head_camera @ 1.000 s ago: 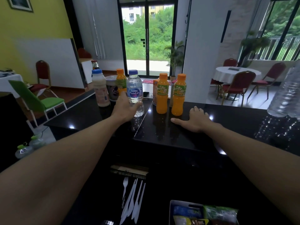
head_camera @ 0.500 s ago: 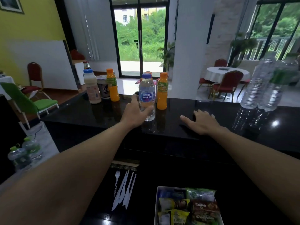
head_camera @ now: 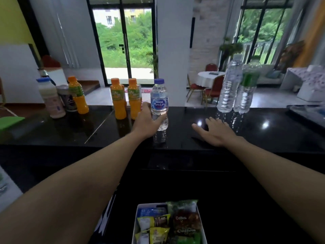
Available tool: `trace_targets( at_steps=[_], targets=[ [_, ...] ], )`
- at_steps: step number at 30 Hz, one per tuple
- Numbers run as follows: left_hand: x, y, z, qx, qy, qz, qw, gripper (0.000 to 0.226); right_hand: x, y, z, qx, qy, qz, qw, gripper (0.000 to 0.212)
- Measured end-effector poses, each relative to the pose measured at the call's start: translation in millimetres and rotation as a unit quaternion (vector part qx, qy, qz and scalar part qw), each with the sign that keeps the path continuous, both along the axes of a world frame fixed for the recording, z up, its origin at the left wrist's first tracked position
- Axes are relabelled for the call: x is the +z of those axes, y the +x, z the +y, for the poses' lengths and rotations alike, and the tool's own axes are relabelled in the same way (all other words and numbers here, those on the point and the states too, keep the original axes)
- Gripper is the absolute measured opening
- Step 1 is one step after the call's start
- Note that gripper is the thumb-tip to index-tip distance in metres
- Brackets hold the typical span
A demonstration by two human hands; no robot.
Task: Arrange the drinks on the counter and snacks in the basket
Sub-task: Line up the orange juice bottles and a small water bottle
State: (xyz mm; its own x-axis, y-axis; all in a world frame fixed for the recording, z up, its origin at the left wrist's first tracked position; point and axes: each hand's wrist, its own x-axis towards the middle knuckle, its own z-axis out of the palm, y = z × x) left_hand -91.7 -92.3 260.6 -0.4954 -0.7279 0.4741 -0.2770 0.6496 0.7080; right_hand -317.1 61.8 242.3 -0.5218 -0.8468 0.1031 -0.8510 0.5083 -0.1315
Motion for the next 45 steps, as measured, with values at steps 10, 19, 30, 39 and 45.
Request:
trace_targets(
  at_steps=[10,19,30,39,45],
  targets=[
    [-2.6,-99.3,16.6,-0.011,0.001,0.004,1.000,0.050,0.4,-92.5,35.4,-0.048,0.008,0.008,0.999,0.118],
    [-4.3,-166.9,16.1,-0.005,0.022,0.003,1.000,0.053,-4.7,-124.2,27.8,-0.027,0.019,0.006,0.999,0.127],
    [-5.1,-195.7,20.5,-0.031,0.101,-0.021,0.994,0.033,-9.5,-129.6,25.7,-0.034,0.016,0.032,0.999,0.129],
    [-2.1,-211.7,16.0,-0.055,0.096,-0.037,0.993,0.050,-9.2,-126.8,24.9,-0.040,0.017,0.026,0.999,0.129],
    [-4.2,-226.9,12.4,-0.038,0.096,-0.038,0.994,0.051,-11.3,-128.7,24.6,-0.041,0.009,0.030,0.999,0.130]
  ],
)
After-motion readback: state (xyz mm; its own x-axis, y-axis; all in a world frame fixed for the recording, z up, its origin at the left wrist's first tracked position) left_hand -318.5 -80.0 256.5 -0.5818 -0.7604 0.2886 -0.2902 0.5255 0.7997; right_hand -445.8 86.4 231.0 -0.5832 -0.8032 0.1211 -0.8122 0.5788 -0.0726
